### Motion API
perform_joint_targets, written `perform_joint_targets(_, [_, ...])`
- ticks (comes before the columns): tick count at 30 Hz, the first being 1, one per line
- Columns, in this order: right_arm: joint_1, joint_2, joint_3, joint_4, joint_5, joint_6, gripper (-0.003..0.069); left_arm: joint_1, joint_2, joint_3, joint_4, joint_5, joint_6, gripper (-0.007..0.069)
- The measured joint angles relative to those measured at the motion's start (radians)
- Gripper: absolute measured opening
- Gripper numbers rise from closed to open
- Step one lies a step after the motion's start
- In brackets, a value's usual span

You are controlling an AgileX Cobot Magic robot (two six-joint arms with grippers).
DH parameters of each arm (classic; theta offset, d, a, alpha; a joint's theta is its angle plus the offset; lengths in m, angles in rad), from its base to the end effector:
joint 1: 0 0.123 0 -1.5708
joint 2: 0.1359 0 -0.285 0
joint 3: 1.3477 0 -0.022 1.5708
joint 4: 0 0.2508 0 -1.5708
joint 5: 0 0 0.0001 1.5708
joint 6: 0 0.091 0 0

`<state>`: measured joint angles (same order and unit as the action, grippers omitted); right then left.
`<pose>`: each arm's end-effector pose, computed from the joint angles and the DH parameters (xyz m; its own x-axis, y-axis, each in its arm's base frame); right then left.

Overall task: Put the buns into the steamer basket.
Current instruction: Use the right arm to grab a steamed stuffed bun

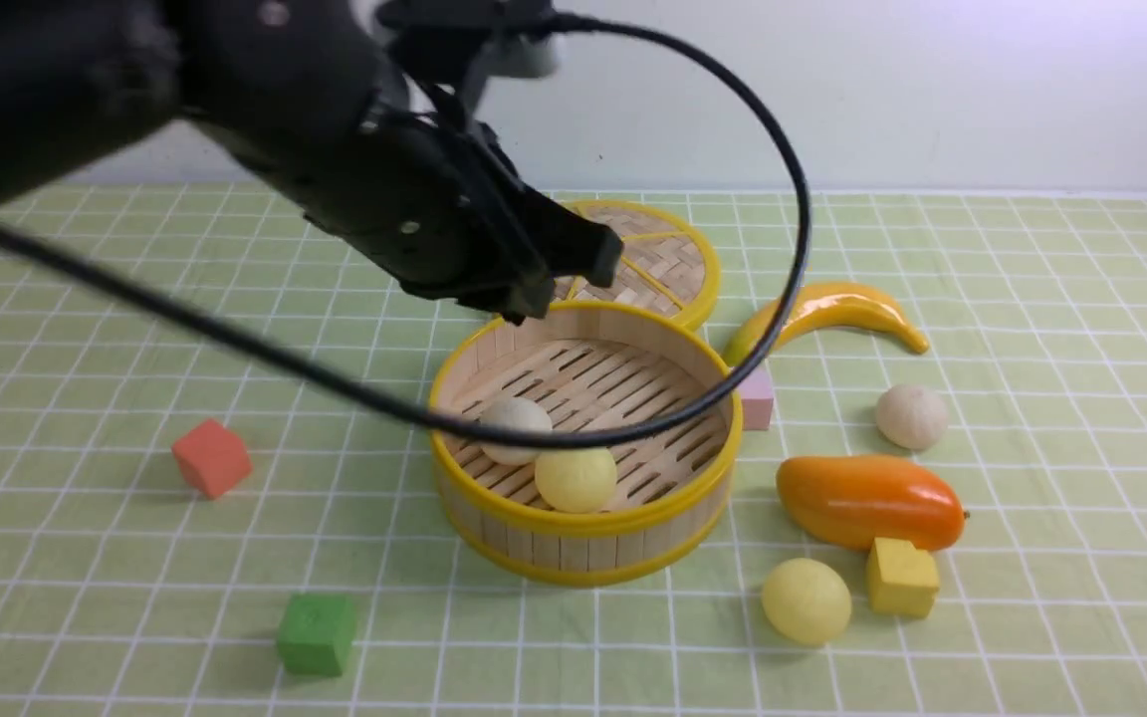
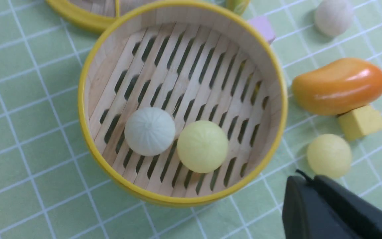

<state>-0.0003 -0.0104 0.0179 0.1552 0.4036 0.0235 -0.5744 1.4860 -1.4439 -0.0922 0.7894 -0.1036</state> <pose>0.0517 0.0055 0.1719 -0.3193 0.1654 -0.9331 -0.0045 0.9844 0.1761 0.2746 -0.1848 0.3795 -0.6572 0.2258 -0.7191 0.4791 0.8617 -0.1672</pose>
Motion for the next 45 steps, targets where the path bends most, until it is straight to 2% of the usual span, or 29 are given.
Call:
perform_joint_targets(2, [0.000,0.000,0.000,0.000,0.000,0.000,0.0239,0.000,-0.092,0.084,-0.018,-0.047,0.014,-0.0013])
perform_joint_targets(7, [0.000,0.000,0.000,-0.001,-0.011,0.000,0.0239,-0.001,-0.467,0.478,-0.093,-0.289,0.049,-0.0013])
perform_joint_targets(10, [0.000,0.000,0.001,0.021,-0.028,0.018,0.0239,-0.001,-0.603,0.627,-0.107,-0.353,0.050,-0.0013])
perform_joint_targets(14, [0.000,0.000,0.010,0.240,-0.149,0.164,0.0239,-0.001,-0.907,0.952,-0.140,-0.530,0.050,-0.0013])
perform_joint_targets(19, [0.001,0.000,0.006,0.419,-0.270,0.226,0.0239,-0.001,-1.134,1.189,-0.185,-0.686,0.050,-0.0013])
perform_joint_targets(21, [0.005,0.000,-0.014,0.438,-0.250,0.227,0.0234,-0.001,-1.166,1.222,-0.190,-0.701,0.050,-0.0013])
perform_joint_targets(22, [0.015,0.010,-0.060,0.448,-0.180,0.219,0.0219,-0.001,-1.188,1.251,-0.193,-0.715,0.050,-0.0013])
perform_joint_targets(27, [0.053,0.253,-0.344,0.397,0.140,0.029,0.0121,-0.001,-1.196,1.301,-0.197,-0.710,0.050,-0.0013])
perform_joint_targets(29, [0.058,0.428,-0.495,0.343,0.313,-0.054,0.0080,-0.001,-1.196,1.313,-0.197,-0.696,0.050,-0.0013])
perform_joint_targets(32, [0.059,0.673,-0.665,0.271,0.488,-0.118,0.0036,-0.001,-1.196,1.327,-0.199,-0.676,0.050,-0.0013])
perform_joint_targets(37, [0.080,0.969,-0.816,0.227,0.558,-0.163,0.0018,-0.001,-1.196,1.343,-0.199,-0.663,0.050,-0.0013])
perform_joint_targets(41, [0.201,1.213,-0.946,0.189,0.540,-0.172,0.0018,-0.001,-1.196,1.345,-0.199,-0.659,0.050,-0.0013])
perform_joint_targets(45, [0.336,1.410,-1.058,0.105,0.532,-0.116,0.0046,-0.001,-1.196,1.345,-0.199,-0.652,0.050,-0.0013])
